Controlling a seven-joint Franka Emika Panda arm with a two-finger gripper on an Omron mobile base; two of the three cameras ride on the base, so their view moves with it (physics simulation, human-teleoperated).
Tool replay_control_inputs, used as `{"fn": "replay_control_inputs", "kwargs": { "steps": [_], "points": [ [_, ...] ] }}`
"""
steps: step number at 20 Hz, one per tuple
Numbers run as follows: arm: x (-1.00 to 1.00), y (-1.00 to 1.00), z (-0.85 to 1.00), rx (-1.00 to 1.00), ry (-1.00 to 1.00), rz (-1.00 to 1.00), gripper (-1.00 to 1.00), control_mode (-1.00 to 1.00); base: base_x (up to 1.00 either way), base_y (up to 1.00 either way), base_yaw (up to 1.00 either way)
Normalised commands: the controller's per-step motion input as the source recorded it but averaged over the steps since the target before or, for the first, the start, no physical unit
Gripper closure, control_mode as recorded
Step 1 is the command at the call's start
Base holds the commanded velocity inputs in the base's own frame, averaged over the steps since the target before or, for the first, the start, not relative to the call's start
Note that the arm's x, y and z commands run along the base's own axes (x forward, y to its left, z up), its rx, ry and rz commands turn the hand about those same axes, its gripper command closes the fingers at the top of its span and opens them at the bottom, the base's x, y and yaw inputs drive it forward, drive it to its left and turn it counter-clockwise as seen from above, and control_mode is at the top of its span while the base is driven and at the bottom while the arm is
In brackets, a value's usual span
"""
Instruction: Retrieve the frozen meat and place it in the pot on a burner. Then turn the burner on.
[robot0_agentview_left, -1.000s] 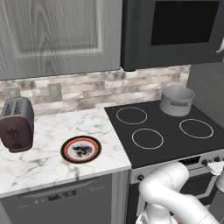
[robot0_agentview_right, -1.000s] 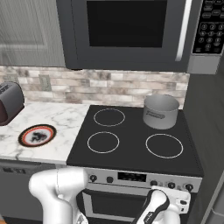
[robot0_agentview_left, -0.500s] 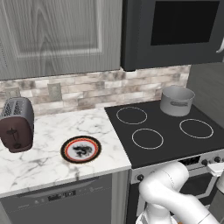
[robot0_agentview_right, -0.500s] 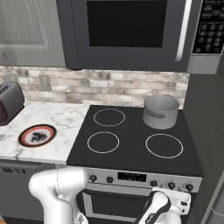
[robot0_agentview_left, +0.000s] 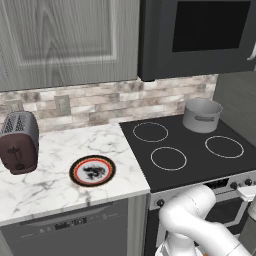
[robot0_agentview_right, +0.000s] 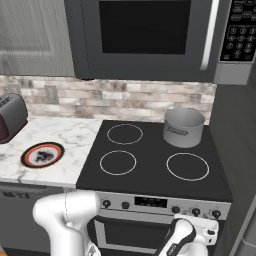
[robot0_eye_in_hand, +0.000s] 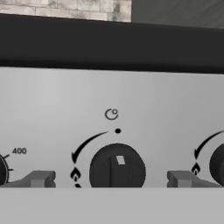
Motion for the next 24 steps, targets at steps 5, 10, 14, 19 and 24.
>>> {"fn": "replay_control_inputs", "kwargs": {
  "steps": [5, 10, 14, 19, 24],
  "points": [
    [0.11, 0.00, -0.02, 0.00, 0.00, 0.00, -1.00, -1.00, 0.00, 0.00, 0.00],
    [0.00, 0.01, 0.00, 0.00, 0.00, 0.00, 1.00, -1.00, 0.00, 0.00, 0.00],
    [0.00, 0.00, 0.00, 0.00, 0.00, 0.00, 1.00, -1.00, 0.00, 0.00, 0.00],
    [0.00, 0.00, 0.00, 0.00, 0.00, 0.00, 1.00, -1.00, 0.00, 0.00, 0.00],
    [0.00, 0.03, 0.00, -0.11, 0.01, 0.03, 1.00, -1.00, 0.00, 0.00, 0.00]
  ]
}}
